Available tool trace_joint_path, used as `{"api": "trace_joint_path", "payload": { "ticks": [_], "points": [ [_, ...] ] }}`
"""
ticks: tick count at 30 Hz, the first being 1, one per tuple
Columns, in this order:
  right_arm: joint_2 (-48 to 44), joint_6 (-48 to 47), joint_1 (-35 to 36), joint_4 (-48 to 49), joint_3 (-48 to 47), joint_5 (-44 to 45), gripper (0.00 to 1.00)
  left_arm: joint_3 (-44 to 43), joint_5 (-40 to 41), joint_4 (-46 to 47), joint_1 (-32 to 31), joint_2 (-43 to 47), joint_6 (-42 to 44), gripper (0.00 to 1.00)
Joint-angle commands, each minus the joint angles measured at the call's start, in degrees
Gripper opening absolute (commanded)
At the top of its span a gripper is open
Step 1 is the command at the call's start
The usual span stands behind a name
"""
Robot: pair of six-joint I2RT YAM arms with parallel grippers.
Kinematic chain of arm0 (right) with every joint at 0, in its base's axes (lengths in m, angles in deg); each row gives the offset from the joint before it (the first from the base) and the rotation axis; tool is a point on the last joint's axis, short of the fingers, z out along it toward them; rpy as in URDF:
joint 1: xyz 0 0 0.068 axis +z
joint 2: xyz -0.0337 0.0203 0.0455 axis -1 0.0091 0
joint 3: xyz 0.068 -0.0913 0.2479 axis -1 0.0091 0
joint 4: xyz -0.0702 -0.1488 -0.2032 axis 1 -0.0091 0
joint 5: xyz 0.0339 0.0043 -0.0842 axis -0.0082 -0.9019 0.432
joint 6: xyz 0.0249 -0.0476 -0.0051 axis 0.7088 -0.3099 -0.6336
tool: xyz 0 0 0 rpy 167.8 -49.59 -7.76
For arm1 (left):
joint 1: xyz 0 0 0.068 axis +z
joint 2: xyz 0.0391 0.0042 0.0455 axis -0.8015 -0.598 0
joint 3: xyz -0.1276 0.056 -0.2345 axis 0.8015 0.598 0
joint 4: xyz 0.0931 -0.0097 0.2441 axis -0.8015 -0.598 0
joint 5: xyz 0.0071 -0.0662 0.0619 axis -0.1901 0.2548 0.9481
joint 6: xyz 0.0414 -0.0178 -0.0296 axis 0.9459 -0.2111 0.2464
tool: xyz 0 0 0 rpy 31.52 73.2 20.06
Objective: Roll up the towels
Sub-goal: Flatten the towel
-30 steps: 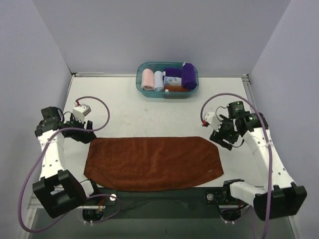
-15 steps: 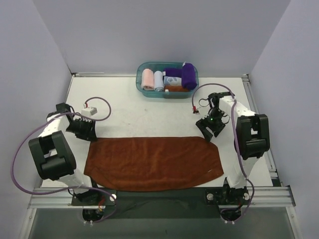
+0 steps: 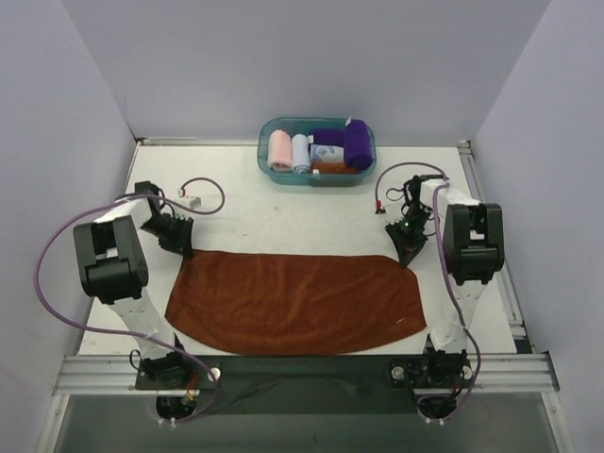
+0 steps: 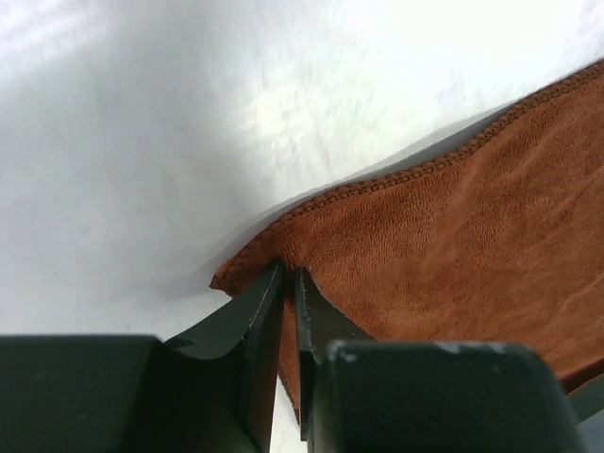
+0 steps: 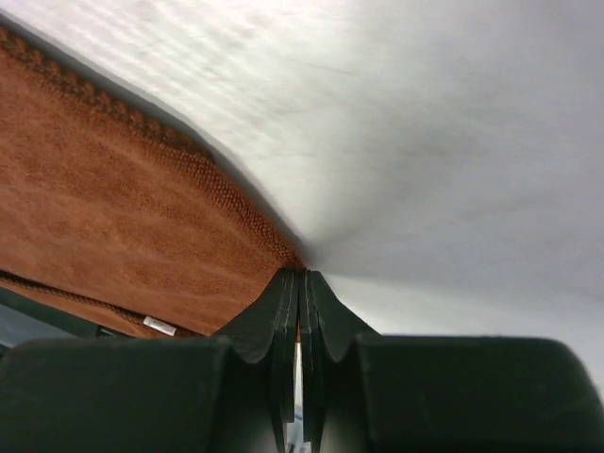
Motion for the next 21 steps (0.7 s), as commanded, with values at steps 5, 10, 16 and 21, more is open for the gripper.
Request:
{"api": "trace_joint_path", "payload": {
  "ticks": [5, 10, 16, 21],
  "points": [
    [-4.1, -1.1, -6.4, -2.7, -10.3, 2.2, 0.00, -11.9, -1.6, 5.6, -4.0, -9.1, -7.9, 0.18],
    [-8.9, -2.3, -3.3, -2.5, -8.0, 3.8, 0.00, -15.4, -2.0, 5.6, -4.9, -10.3, -9.1, 0.18],
    [-21.2, -5.4, 10.0, 1.6, 13.3, 5.9, 0.06, -12.1, -2.5, 5.9, -5.3, -8.7, -8.7, 0.17],
    [-28.2, -9.0, 10.2, -2.4, 16.8, -1.9, 0.49, -10.3, -2.2, 6.4, -5.4, -7.4, -7.7, 0.17]
  ]
}}
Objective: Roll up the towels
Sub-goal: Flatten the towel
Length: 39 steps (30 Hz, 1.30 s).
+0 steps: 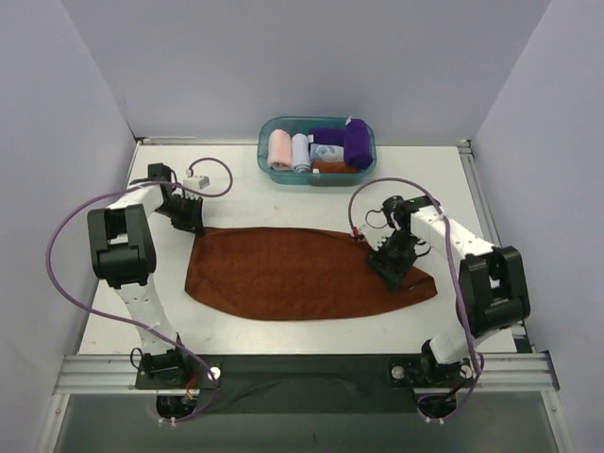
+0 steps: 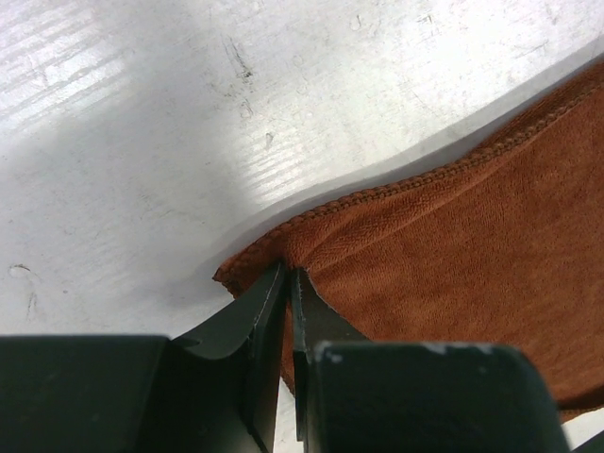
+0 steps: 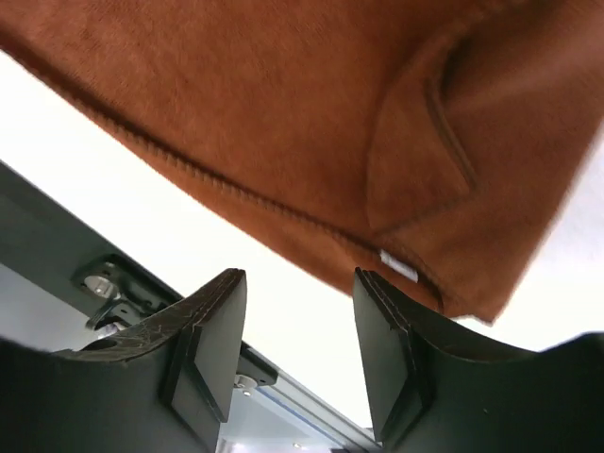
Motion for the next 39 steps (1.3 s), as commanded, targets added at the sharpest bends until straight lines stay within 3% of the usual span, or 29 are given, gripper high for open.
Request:
{"api": "trace_joint_path", "payload": {
  "ticks": [1, 6, 12, 28, 30, 32, 33, 35, 39],
  "points": [
    [-4.2, -2.5, -4.5, -4.3, -3.1, -3.2, 0.49, 1.7, -0.4, 0.8, -0.3, 1.5, 0.5, 0.17],
    [2.5, 2.9, -10.0, -5.4, -10.0, -4.0, 0.42, 1.1, -0.9, 0.8, -0.8, 1.2, -0.1, 0.17],
    [10.2, 8.2, -9.6, -5.2, -13.3, -4.4, 0.35, 1.1, -0.5, 0.8, -1.3, 1.3, -0.3, 0.18],
    [19.4, 13.0, -8.4, 1.1, -11.4, 2.7, 0.38, 2.5, 0.4, 2.0, -1.4, 1.1, -0.2, 0.20],
    [19.2, 13.0, -8.2, 1.1, -11.3, 2.4, 0.30, 2.5, 0.7, 1.9, -1.4, 1.0, -0.2, 0.19],
    [18.3, 13.0, -8.3, 0.8, -11.2, 1.6, 0.11, 2.4, 1.2, 2.0, -1.4, 0.7, -0.2, 0.17],
    [17.7, 13.0, -8.2, 0.5, -11.0, 1.2, 0.07, 2.3, 1.5, 2.0, -1.4, 0.4, -0.2, 0.15],
    [15.8, 12.7, -8.4, -0.7, -11.3, 0.2, 0.00, 2.0, 2.4, 1.9, -1.4, 0.1, -0.2, 0.13],
    [12.0, 11.6, -9.4, -2.8, -13.2, -0.2, 0.00, 1.7, 3.4, 2.2, -1.4, -0.5, -0.1, 0.04]
  ]
}}
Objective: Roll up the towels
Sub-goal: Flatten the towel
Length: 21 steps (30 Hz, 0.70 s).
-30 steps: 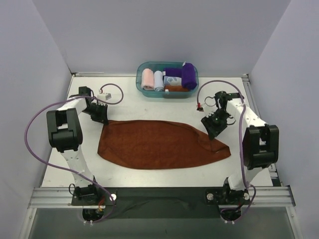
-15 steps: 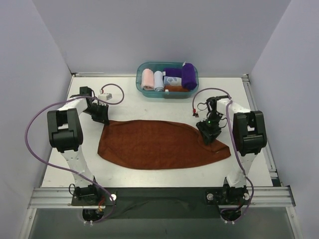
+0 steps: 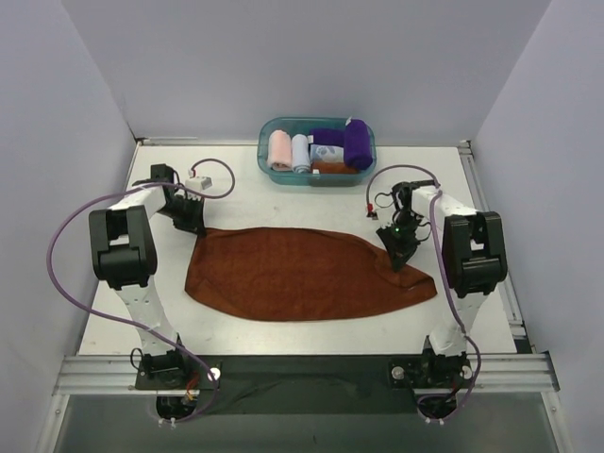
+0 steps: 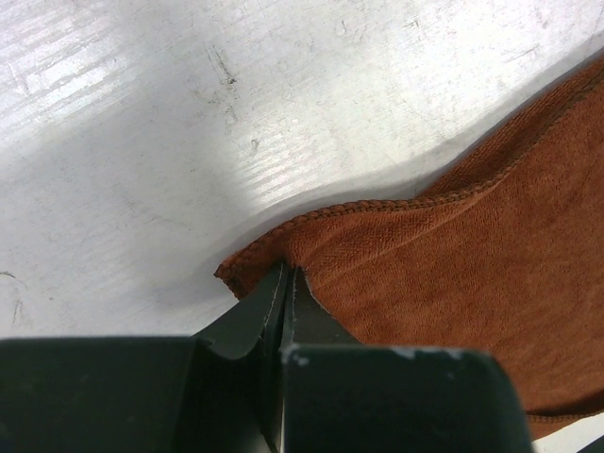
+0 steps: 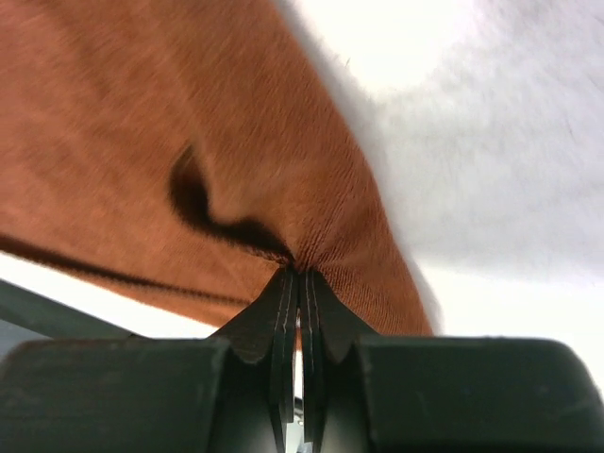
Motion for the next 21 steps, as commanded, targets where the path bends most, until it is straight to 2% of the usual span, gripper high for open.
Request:
{"api": "trace_joint_path", "payload": {
  "ticks": [1, 8, 16, 18, 21],
  "points": [
    [-6.3, -1.5, -1.7, -5.5, -3.0, -0.6, 0.00, 0.2, 3.0, 0.9, -0.4, -1.3, 0.4, 0.01],
    [-4.2, -4.6, -7.6, -7.0, -12.6, 0.8, 0.00, -1.8, 4.2, 1.3, -0.5, -2.6, -0.1, 0.00],
    [8.3, -5.2, -10.4, -6.2, -24.7, 1.2, 0.00, -5.2, 4.5, 1.5, -0.5, -4.0, -1.1, 0.00],
    [10.9, -5.1, -10.5, -6.3, -26.8, 1.4, 0.03, -6.1, 4.7, 1.5, -0.4, -4.7, -1.3, 0.00],
    [13.0, -5.1, -10.6, -6.3, -28.0, 1.3, 0.14, -6.5, 4.4, 1.2, -0.5, -5.2, -0.8, 0.00]
  ]
}}
